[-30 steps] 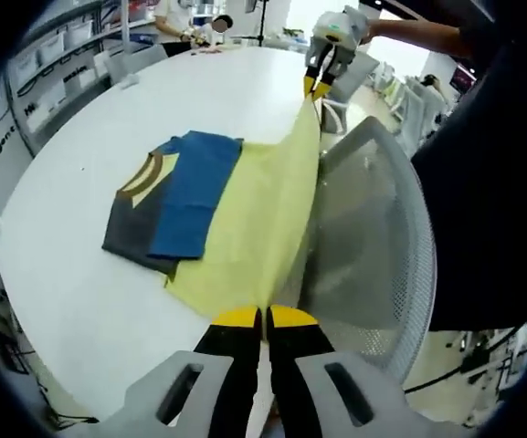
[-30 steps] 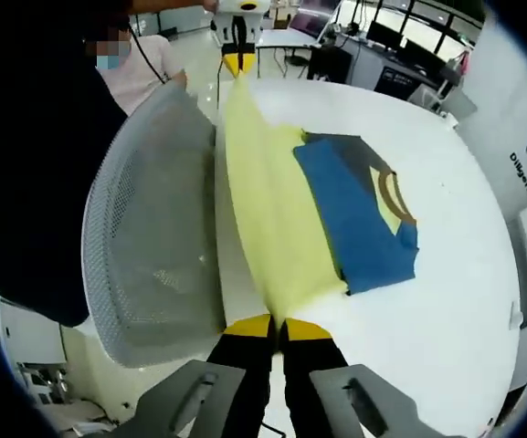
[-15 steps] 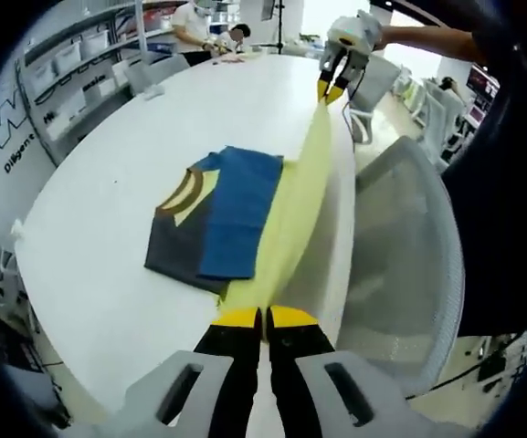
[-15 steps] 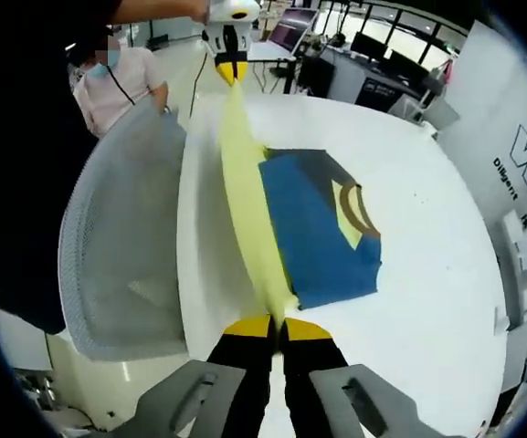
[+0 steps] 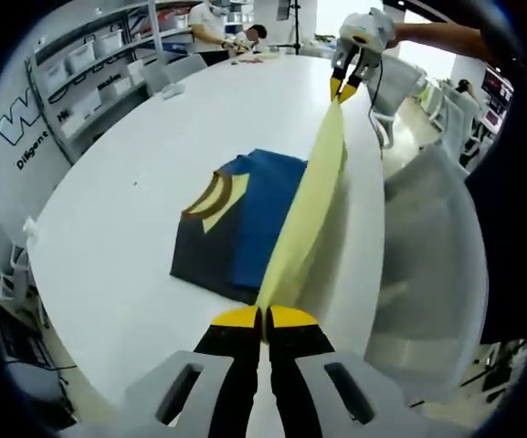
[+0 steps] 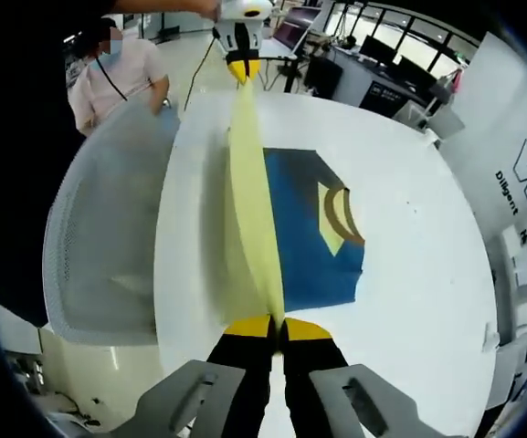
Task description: Fold the garment on the visible template until the final outline fits inside the template.
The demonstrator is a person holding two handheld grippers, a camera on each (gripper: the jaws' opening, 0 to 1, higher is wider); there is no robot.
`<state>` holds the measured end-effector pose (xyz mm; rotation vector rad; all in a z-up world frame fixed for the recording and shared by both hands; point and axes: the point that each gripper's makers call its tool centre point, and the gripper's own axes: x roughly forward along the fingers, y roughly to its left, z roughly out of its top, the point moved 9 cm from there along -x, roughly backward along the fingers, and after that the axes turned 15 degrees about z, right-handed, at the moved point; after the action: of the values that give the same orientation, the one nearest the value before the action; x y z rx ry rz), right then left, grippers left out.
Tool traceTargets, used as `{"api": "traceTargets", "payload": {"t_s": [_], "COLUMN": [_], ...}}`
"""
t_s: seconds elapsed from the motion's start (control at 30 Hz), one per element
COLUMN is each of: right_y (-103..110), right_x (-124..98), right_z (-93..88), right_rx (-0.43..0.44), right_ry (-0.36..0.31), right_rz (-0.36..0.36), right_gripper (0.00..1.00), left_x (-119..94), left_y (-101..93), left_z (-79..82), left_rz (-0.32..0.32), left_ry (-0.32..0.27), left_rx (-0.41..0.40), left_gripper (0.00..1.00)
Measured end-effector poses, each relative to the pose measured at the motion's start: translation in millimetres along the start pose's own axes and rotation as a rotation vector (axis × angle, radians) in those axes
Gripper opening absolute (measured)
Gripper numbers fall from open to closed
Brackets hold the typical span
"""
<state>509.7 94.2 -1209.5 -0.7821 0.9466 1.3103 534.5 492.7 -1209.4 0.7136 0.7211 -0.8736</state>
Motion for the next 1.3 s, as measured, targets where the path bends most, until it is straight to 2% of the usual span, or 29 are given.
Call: {"api": "traceTargets", "payload": {"t_s": [0.3,0.6,0.77,1.0,1.3], "right_y": [-31.1,-64.6,-86.1,-110.2,-125.3], "right_x": [-0.2,-1.3,-0.4,10.7,26.7], "right_z": [-3.0,1.1,3.5,1.1,-3.9], "right_rx": [0.041,0.038,0.032,0.062,0.112], "right_ry": [-0.031,-0.038,-0.046,-0.048,-0.063], "right_rz": [-0.016,-0.046,-0.064,-0.077,-0.107], "right_gripper": [0.00,0.00,0.00,0.00,0.00], "left_x": [13.9,31.1,42.9,58.1,79.6], "left_y": [23.8,49.8,66.0,78.8,93.1], "left_z": [11.2,18.1,19.1,21.2,19.2], "left_rz": [0.058,0.104,0.120,0.130,0.142], "left_ry": [-0.027,-0.043,-0.042,-0.031,-0.020], "left_rx": [0.000,0.010,-0.012,-0.012,-0.023], "left_gripper": [0.02,0.02,0.02,0.03,0.03]}}
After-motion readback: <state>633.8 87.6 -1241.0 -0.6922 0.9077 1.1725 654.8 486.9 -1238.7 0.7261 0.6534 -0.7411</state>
